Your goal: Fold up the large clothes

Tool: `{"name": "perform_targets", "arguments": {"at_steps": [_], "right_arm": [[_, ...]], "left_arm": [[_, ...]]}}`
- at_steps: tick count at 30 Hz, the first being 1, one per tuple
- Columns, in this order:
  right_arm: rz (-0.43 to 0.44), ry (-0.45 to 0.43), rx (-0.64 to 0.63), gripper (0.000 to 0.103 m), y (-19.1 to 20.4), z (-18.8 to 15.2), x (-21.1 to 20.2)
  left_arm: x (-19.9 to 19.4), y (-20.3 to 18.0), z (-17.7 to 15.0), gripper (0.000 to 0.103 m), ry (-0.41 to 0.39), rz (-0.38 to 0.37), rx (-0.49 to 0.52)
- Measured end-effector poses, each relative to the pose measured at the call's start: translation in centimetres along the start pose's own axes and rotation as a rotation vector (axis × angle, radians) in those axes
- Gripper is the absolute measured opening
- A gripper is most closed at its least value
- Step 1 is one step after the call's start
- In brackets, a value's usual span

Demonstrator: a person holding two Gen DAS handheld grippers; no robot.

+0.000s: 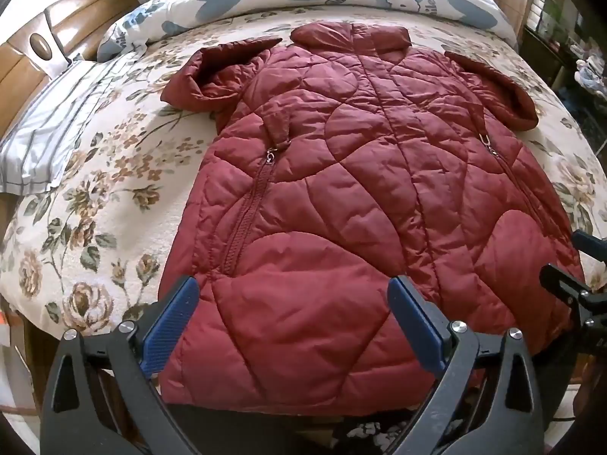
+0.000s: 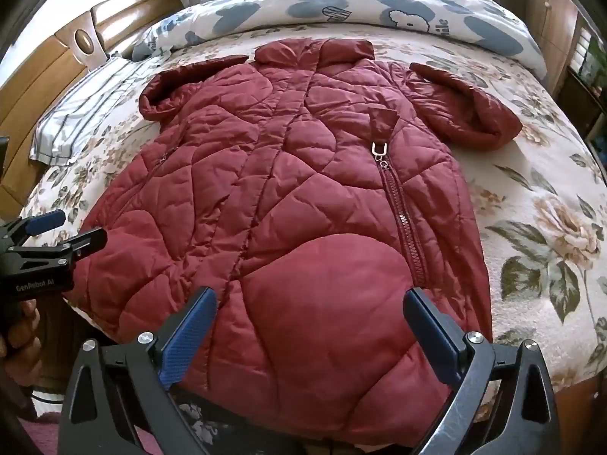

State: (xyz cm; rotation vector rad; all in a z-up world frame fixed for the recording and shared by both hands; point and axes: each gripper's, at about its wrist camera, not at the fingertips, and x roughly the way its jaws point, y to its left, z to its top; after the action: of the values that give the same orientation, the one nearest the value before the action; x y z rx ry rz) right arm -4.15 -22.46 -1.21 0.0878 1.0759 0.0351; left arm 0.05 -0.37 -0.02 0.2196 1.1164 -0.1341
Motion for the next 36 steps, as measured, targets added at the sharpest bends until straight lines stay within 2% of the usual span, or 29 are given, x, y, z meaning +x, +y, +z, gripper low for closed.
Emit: {"name": "perform_targets", "arguments": {"at_steps": [29, 34, 36], "right_arm": [[-0.003, 0.005, -0.002, 0.099, 0.1, 0.5, 0.2], [-0.005, 0.006, -0.001, 0.099, -0.1, 0.1, 0.2], [-0.004, 0.005, -0.001, 0.099, -0.2, -0.3, 0.1]], "left_arm": [[0.5, -0.2, -0.3, 0.101, -0.009, -0.012, -0.002], [1.3, -0.1, -0.4, 0.101, -0.021, -0.060, -0.019], [1.4, 0.0, -0.3, 0.101, -0.033, -0.105, -0.039]]}}
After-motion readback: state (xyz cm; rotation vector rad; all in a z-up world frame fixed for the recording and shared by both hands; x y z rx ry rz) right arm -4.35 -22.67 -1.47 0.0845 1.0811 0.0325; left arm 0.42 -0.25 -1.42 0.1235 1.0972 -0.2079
